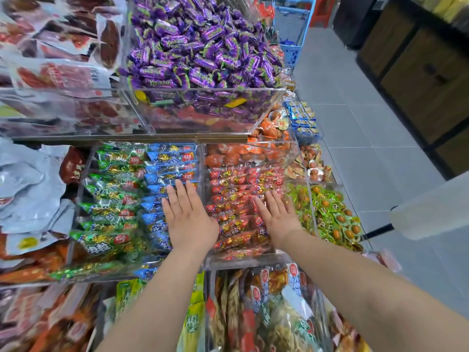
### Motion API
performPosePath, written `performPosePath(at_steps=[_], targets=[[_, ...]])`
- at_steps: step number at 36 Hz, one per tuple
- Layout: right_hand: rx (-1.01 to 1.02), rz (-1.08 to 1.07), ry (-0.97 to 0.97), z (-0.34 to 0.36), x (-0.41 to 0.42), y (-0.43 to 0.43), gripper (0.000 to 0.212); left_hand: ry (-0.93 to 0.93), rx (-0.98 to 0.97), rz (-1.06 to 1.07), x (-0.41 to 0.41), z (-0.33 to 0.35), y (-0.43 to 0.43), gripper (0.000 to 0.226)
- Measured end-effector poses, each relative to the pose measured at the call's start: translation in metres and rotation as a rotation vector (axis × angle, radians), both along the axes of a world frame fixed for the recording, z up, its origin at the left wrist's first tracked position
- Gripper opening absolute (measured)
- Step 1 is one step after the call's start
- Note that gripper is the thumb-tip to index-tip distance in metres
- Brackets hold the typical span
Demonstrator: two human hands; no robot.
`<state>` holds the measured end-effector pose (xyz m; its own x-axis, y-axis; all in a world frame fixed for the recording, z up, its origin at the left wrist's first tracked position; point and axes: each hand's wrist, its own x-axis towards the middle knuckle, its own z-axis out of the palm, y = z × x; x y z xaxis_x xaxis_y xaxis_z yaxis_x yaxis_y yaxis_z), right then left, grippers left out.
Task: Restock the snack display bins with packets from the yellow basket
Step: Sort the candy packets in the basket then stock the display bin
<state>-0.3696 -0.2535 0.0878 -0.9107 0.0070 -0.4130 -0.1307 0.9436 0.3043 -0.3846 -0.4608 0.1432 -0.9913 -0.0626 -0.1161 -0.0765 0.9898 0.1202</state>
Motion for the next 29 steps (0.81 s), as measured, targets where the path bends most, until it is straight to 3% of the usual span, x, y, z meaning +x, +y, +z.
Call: performPosePath(at_steps=[7,29], targets=[[-0.048,0.057,0.084,-0.006,-0.001,0.004,0.118,0.047,0.01,0.001,-0.001,-0.009,-0.001,0.095],[-0.07,-0.026,-0.115,-0.002,-0.012,0.008,0.135,0.017,0.003,-0.005,0.001,-0.005,-0.002,0.095]])
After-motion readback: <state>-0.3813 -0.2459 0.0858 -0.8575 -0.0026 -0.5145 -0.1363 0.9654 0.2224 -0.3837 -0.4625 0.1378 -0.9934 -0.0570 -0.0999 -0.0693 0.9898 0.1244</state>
